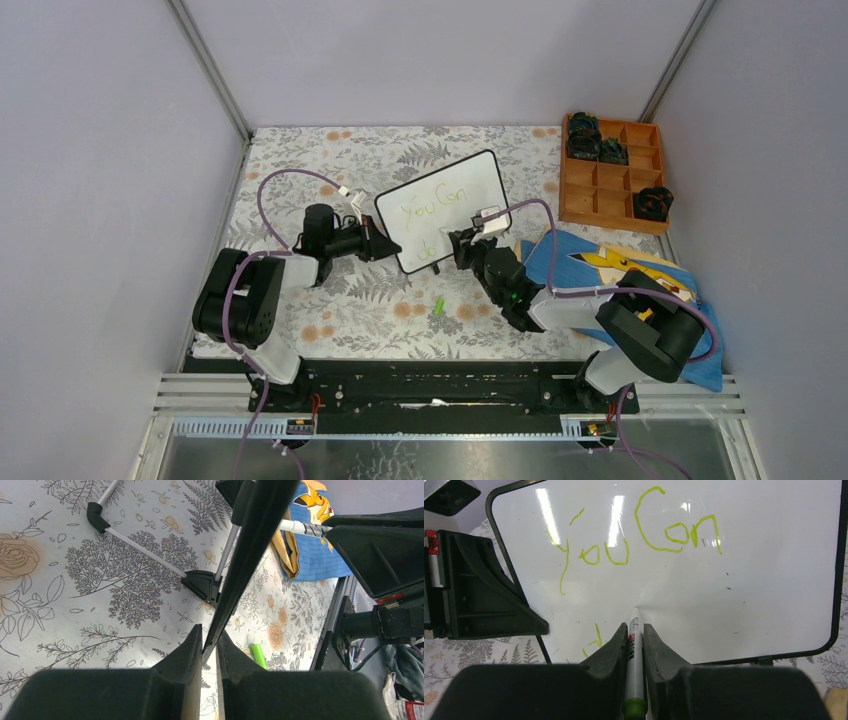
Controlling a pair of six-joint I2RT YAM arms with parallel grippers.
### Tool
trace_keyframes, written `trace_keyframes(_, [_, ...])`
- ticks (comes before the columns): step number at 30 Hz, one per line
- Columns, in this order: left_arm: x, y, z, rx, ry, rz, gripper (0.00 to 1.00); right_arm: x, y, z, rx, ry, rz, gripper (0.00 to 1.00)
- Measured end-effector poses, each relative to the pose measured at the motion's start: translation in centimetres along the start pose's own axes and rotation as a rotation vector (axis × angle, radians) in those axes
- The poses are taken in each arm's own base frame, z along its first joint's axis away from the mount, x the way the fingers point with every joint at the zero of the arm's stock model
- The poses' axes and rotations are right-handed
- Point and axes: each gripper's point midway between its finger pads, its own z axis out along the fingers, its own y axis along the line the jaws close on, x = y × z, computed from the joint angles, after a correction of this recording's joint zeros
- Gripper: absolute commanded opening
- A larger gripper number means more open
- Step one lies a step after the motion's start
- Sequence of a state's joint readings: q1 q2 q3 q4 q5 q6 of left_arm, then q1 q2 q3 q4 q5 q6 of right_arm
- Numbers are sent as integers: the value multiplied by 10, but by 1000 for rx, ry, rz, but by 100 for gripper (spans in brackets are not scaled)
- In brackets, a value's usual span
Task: Write a sentence on the whiteboard
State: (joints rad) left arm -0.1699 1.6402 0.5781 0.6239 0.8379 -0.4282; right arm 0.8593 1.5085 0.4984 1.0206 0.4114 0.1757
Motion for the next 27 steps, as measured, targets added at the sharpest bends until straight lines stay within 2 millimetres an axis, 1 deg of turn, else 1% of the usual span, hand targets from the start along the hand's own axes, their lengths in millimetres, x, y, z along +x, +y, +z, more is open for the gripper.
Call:
trace_keyframes(6, [0,0,0,0,0,0,0,3,-4,0,21,13,-8,0])
trace_keyframes(21, [0,0,0,-1,1,0,0,9,-5,-2,26,38,-1,0])
trace_keyframes(27, [0,0,0,-1,0,0,0,17,-9,-7,34,69,2,0])
